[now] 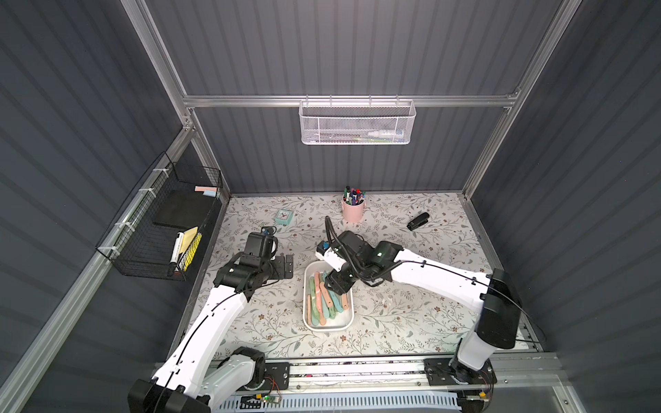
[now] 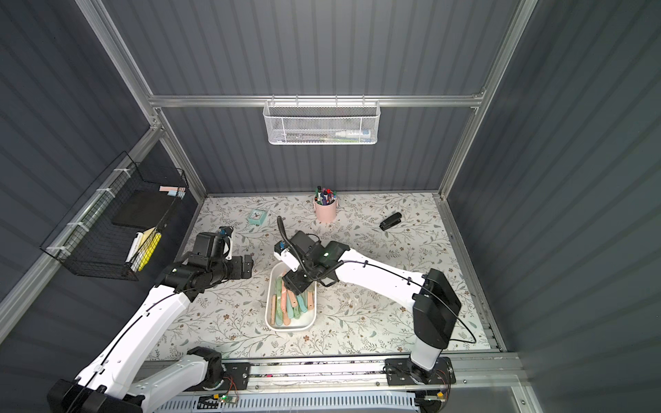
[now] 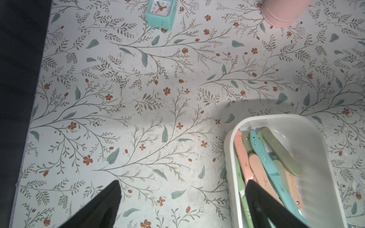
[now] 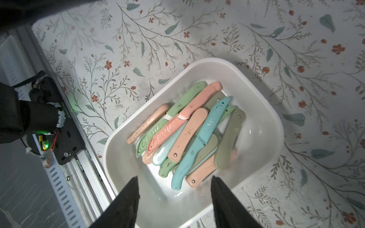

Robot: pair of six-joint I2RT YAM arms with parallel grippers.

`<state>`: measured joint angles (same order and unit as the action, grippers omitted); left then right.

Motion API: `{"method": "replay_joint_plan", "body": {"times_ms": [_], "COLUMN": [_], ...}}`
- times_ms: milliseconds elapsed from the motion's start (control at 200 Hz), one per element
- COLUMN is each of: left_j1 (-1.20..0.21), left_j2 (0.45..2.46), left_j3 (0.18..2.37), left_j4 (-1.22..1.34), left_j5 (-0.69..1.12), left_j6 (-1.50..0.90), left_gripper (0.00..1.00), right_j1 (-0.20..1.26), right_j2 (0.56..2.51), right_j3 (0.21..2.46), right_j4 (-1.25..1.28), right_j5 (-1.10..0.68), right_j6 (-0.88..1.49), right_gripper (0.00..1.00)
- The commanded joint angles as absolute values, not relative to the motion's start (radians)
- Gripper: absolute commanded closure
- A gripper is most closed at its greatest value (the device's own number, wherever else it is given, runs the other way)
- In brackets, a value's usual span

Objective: Take the fruit knife out of the storage box
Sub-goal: Pick up the fruit knife from the storage box.

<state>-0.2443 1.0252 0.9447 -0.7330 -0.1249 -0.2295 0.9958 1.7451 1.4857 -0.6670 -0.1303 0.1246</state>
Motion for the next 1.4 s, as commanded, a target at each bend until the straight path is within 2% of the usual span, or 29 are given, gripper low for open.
{"method": "replay_joint_plan", "body": {"times_ms": [0,170,515,1226,1396], "left_j1": [-0.245,-0.245,-0.245,-0.245,-0.245], "left_j2": [0.998,0.992,1.017,1.016,1.019], "left_j3": [0.935,0.929,0.943,0.943,0.943], "left_j4": [-0.781,-0.766,-0.783,-0.78,-0.779], "left_j5": [-0.163,-0.178,-0.172,-0.162,-0.161], "left_j6": [-0.292,-0.295,-0.284,-0.28,-0.279], "left_gripper": [0.01,0.01,0.01,0.01,0.01], "right_j1": [1.008,1.022,1.021,1.02,1.022], "right_j2": [1.85,1.985,2.104,2.203,2.208], "right_j3": [1.579,1.668,1.736,1.785,1.792], "right_j4": [-0.829,-0.879,-0.945,-0.983,-0.995], "right_j5": [-0.068,-0.035,-0.008,0.0,0.0], "right_j6": [0.189,0.253,0.293,0.337,0.351], "right_gripper": [0.46,0.48,0.55,0.61,0.68]}}
